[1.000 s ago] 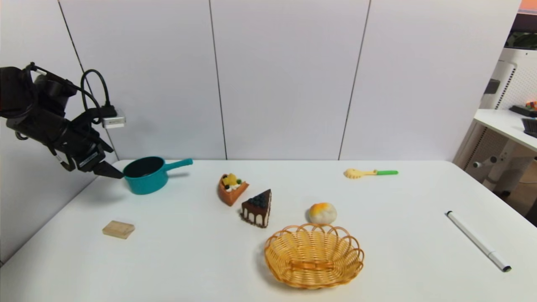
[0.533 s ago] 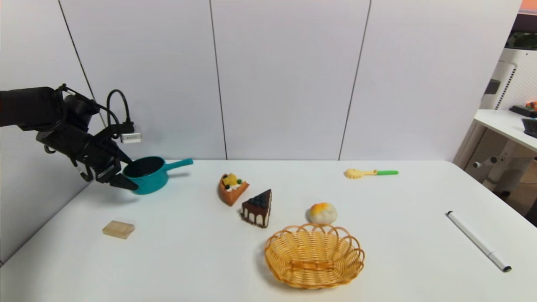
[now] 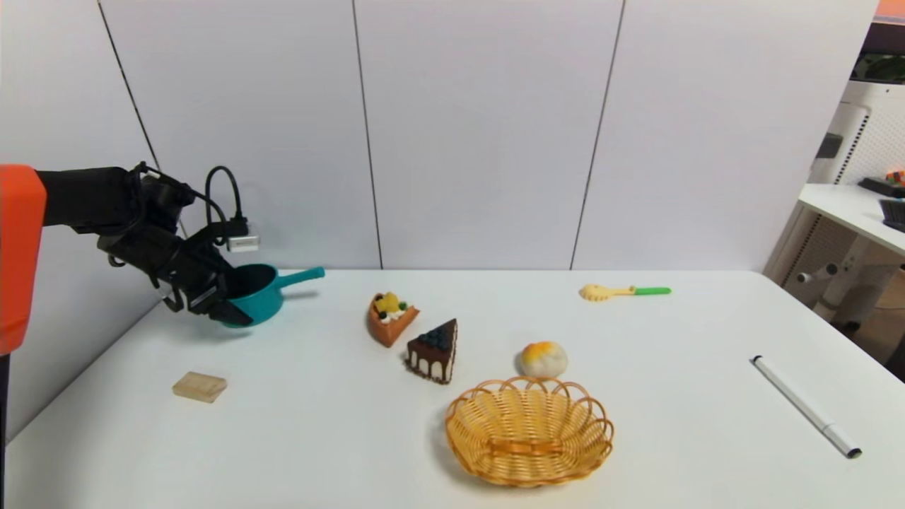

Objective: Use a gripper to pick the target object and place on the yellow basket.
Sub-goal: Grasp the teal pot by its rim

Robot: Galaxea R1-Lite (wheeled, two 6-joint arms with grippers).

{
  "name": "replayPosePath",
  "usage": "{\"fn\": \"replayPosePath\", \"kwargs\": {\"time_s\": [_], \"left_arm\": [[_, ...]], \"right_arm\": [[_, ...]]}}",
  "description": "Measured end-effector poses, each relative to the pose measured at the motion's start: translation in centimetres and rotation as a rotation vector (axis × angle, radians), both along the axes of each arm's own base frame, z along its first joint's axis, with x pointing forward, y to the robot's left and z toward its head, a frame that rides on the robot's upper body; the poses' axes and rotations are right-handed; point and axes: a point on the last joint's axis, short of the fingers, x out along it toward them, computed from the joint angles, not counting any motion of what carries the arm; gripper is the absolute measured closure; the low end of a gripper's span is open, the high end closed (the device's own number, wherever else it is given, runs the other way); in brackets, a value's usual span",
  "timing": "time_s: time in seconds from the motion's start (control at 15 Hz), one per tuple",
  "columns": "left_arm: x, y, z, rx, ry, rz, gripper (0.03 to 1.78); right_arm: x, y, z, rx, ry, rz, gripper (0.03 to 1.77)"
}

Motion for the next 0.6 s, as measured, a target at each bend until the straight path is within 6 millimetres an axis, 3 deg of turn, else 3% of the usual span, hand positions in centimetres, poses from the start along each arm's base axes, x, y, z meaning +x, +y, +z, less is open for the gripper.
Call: {"fn": "replayPosePath", "kwargs": {"time_s": [0.2, 0.33, 0.6], "left_arm": [[0.6, 0.2, -1.0, 0.001, 0.002, 0.003, 0.12], [0.8, 0.1, -1.6, -0.002, 0.012, -0.001, 0.49], [1.1, 0.2, -2.8, -0.004, 0.037, -0.004, 0.98]], "right_arm": [[0.0, 0.0, 0.0, 0.0, 0.0, 0.0, 0.1], [0.0, 0.0, 0.0, 0.0, 0.0, 0.0, 0.1], [0.0, 0.0, 0.0, 0.0, 0.0, 0.0, 0.1]]}}
